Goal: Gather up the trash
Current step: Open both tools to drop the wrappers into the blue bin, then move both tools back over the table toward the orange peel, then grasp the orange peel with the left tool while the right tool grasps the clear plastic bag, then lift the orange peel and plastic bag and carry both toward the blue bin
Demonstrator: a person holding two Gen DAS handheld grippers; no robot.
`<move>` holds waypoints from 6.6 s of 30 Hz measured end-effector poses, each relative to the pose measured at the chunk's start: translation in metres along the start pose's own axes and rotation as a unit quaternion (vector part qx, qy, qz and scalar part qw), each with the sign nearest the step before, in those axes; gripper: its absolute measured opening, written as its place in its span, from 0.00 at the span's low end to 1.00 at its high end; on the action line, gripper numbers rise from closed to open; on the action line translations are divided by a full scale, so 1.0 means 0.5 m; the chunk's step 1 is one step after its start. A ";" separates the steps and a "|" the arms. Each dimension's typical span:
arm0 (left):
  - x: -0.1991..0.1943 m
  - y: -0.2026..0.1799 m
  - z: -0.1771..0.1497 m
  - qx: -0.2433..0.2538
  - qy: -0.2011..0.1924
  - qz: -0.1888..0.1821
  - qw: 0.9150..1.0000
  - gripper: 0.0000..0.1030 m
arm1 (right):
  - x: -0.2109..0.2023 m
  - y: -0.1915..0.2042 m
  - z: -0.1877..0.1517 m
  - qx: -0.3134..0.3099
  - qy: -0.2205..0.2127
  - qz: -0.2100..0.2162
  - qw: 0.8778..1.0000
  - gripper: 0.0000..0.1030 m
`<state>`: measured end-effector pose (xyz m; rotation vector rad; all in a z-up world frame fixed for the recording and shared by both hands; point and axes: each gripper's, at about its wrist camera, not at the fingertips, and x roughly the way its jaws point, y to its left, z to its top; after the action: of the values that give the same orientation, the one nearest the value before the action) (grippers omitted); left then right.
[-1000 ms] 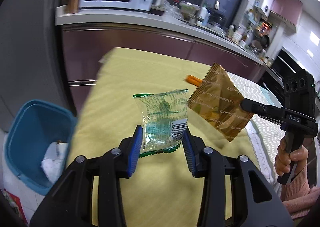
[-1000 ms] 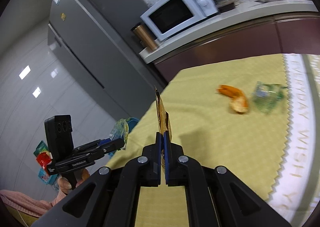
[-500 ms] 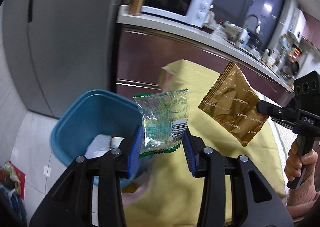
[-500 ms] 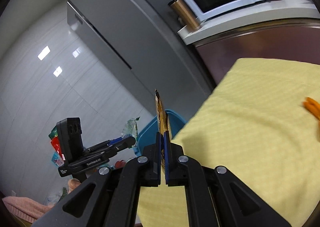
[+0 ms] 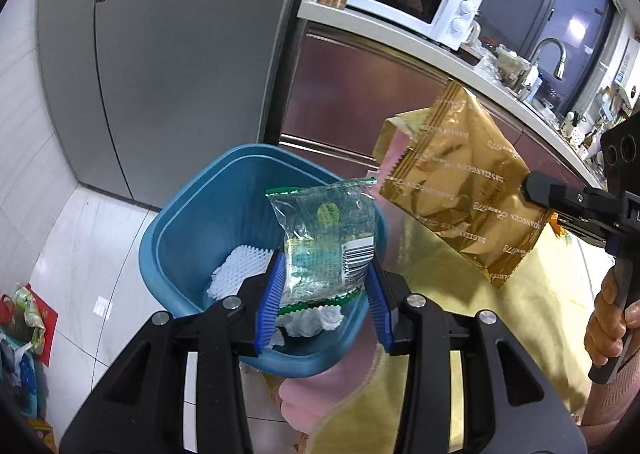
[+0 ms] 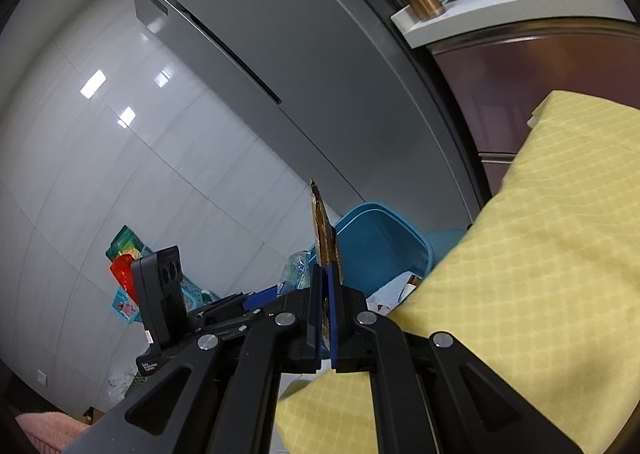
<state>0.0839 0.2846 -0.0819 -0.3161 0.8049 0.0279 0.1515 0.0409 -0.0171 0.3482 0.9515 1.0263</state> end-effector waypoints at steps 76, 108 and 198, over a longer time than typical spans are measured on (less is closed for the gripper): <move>0.227 -0.709 0.004 0.227 0.075 -0.203 0.950 0.56 | -0.502 -0.303 -0.157 0.110 -0.178 -0.293 0.933 0.40; 0.372 -0.796 0.021 0.186 0.149 -0.207 0.949 0.08 | -0.491 -0.398 -0.164 0.160 -0.174 -0.264 0.935 0.03; -0.025 -0.366 -0.058 0.167 0.003 -0.117 0.979 0.08 | -0.304 -0.145 -0.177 0.067 -0.118 -0.124 0.983 0.03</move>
<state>0.0813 0.1030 -0.0429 -0.0909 0.7596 -0.3273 0.0943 -0.1393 -0.0378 0.4420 0.8268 0.6786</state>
